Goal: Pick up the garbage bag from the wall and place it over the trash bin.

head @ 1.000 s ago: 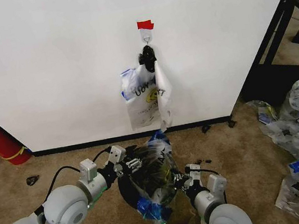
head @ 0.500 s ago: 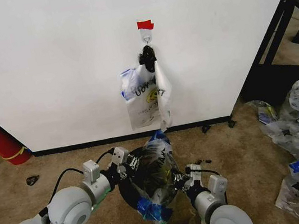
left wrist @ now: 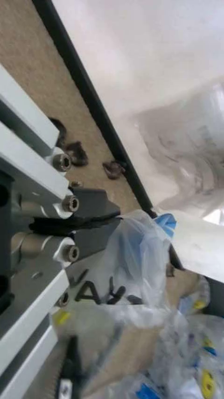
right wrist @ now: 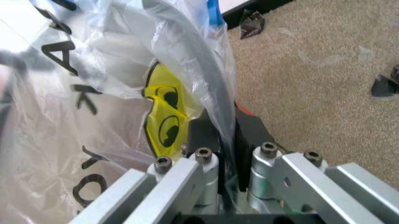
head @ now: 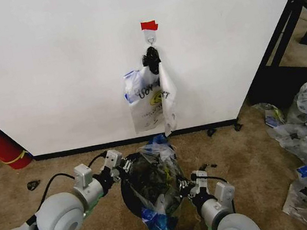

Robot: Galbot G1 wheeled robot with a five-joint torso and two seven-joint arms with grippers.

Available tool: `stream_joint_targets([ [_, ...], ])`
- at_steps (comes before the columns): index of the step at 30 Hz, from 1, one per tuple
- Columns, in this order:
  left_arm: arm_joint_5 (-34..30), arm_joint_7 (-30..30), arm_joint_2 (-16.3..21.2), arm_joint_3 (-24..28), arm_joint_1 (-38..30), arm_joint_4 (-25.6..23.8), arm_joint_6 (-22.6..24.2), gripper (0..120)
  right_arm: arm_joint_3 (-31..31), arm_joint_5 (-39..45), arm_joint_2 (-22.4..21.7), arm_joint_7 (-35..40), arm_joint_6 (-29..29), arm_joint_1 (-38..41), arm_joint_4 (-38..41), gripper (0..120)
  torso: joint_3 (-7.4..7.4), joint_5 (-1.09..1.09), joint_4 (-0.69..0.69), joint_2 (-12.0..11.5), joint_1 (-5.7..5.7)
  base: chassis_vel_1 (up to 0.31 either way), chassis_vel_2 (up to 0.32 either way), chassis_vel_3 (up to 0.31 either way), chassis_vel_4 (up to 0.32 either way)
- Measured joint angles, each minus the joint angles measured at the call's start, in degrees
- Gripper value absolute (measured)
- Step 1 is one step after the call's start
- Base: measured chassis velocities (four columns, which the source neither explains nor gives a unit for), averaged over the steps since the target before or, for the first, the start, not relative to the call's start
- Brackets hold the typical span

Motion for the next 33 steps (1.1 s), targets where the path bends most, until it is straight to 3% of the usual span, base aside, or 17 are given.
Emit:
stream_joint_targets([
  [12,-4.2,0.9,6.6,-1.7,-0.5,1.7,0.7,0,2.4,0.0,-3.4,-5.3,4.7,-1.4,-0.2,1,0.0,0.0,0.0,0.0,0.0,0.0,0.0,0.0,0.0],
  [22,-4.3,2.7,8.6,-2.4,1.7,2.7,0.7,0,3.4,2.0,-4.1,-9.3,6.7,-1.9,0.5,1,0.0,0.0,0.0,0.0,0.0,0.0,0.0,0.0,0.0],
  [33,-5.1,3.7,9.7,-4.0,5.0,3.0,-0.4,0,8.1,11.7,-3.5,-10.3,8.6,-1.0,0.2,1,0.0,0.02,0.0,0.0,0.0,0.0,0.0,0.0,0.0],
])
